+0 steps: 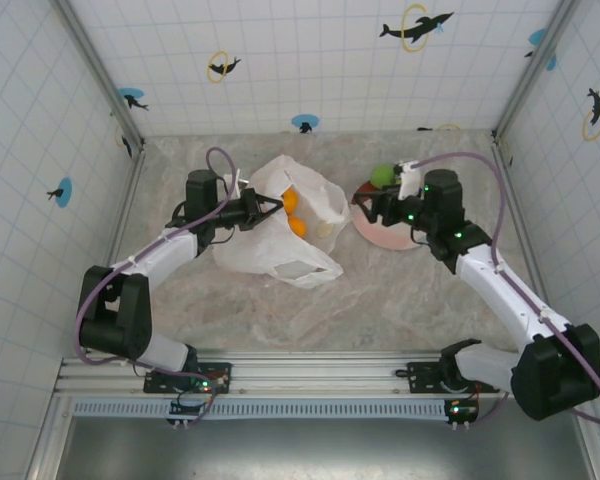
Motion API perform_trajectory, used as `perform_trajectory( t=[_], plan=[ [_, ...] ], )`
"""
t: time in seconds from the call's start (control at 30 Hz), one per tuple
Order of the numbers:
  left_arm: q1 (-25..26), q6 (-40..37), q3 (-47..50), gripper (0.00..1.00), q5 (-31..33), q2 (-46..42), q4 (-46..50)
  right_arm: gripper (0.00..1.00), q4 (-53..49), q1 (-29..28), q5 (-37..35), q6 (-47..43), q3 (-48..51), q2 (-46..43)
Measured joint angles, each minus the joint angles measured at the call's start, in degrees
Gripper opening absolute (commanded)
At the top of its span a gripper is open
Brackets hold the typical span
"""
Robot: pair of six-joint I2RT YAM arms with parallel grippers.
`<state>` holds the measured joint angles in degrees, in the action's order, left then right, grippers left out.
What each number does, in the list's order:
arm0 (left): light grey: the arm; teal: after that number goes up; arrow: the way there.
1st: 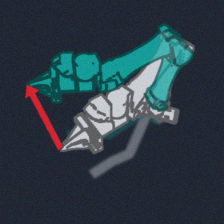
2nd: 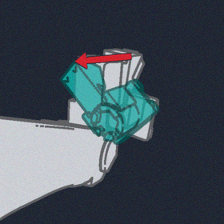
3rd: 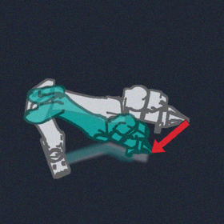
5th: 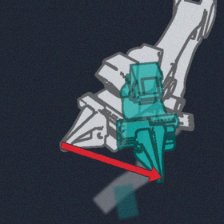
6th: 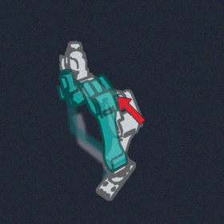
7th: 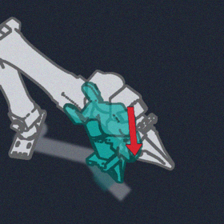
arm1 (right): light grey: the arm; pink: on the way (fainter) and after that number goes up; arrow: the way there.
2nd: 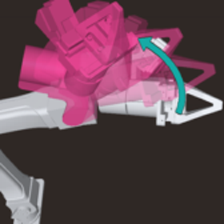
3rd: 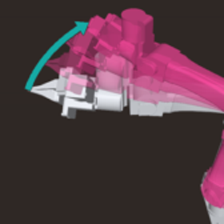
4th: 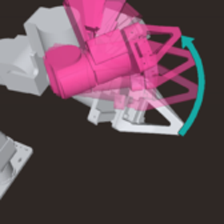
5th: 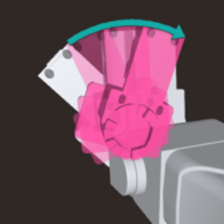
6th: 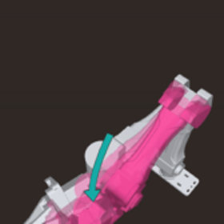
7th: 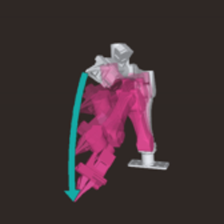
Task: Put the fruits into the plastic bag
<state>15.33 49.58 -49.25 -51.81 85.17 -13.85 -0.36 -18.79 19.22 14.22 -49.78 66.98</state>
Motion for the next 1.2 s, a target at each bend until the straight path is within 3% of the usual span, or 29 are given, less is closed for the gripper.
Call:
perform_trajectory(
  t=[0.2, 0.4, 0.7, 1.2],
  plan=[
    [0.00, 0.00, 0.00, 0.00, -0.02, 0.04, 0.00, 0.94, -1.22, 7.34, -9.64, -0.59, -0.11, 3.04],
    [0.00, -0.02, 0.00, 0.00, -0.02, 0.04, 0.09, 0.98, -2.25, 10.86, -16.96, -3.17, -3.72, 15.85],
    [-0.02, -0.07, -0.79, 0.00, -0.02, 0.13, 0.79, 1.00, -3.28, 12.11, -20.52, -5.68, -14.16, 30.99],
    [-0.11, -0.22, -2.23, 0.00, -0.04, 0.50, 1.40, 0.99, -7.32, 12.15, -21.75, -6.99, -24.74, 43.93]
  ],
)
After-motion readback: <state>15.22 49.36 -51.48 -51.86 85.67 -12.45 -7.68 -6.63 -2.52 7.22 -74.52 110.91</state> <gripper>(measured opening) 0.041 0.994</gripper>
